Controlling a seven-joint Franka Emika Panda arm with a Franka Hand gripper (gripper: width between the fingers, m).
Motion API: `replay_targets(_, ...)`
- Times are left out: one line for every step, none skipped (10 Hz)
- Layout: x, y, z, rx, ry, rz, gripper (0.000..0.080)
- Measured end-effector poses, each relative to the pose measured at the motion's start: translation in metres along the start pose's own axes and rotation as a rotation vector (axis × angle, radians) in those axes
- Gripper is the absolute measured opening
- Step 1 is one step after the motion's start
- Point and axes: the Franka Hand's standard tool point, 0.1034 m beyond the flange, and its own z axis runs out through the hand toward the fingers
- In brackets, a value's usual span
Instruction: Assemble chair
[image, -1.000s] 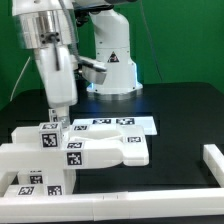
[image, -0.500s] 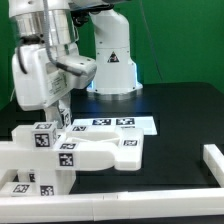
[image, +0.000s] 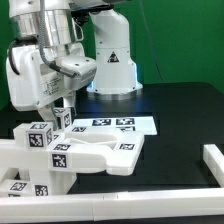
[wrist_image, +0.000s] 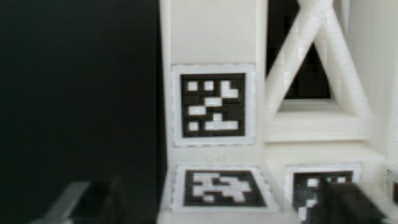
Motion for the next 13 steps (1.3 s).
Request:
replay_targets(-0.002, -0.001, -0.003, 0.005, -0.004, -0.008, 0.0612)
replay_targets(-0.003, -0.003, -0.013, 0.015, -0.016, -0.019, 0.0643)
replay_targets(-0.006, -0.007, -0.028, 0.029, -0.036, -0.025, 0.0643)
replay_targets(-0.009, -0.01, -0.045, 0.035, -0.063, -0.028, 0.0643)
replay_targets(-0.011, -0.013, -0.058, 0.047, -0.079, -0.029, 0.0649)
replay_targets(-0.012, -0.01, -0.059, 0.046, -0.084, -0.028, 0.0649)
replay_targets(-0.011, -0.009, -0.056, 0.041, -0.08, -0.029, 0.0649)
replay_targets(-0.011, -0.009, -0.055, 0.041, -0.08, -0.029, 0.0649)
replay_targets(-0.011, -0.009, -0.055, 0.04, -0.08, -0.029, 0.0649)
replay_targets(-0.011, -0.009, -0.055, 0.04, -0.079, -0.03, 0.0649)
replay_targets(-0.011, -0.009, -0.054, 0.039, -0.079, -0.03, 0.0649)
replay_targets(-0.011, -0.009, -0.054, 0.038, -0.079, -0.03, 0.0649)
replay_targets(-0.011, -0.008, -0.053, 0.037, -0.078, -0.03, 0.0649)
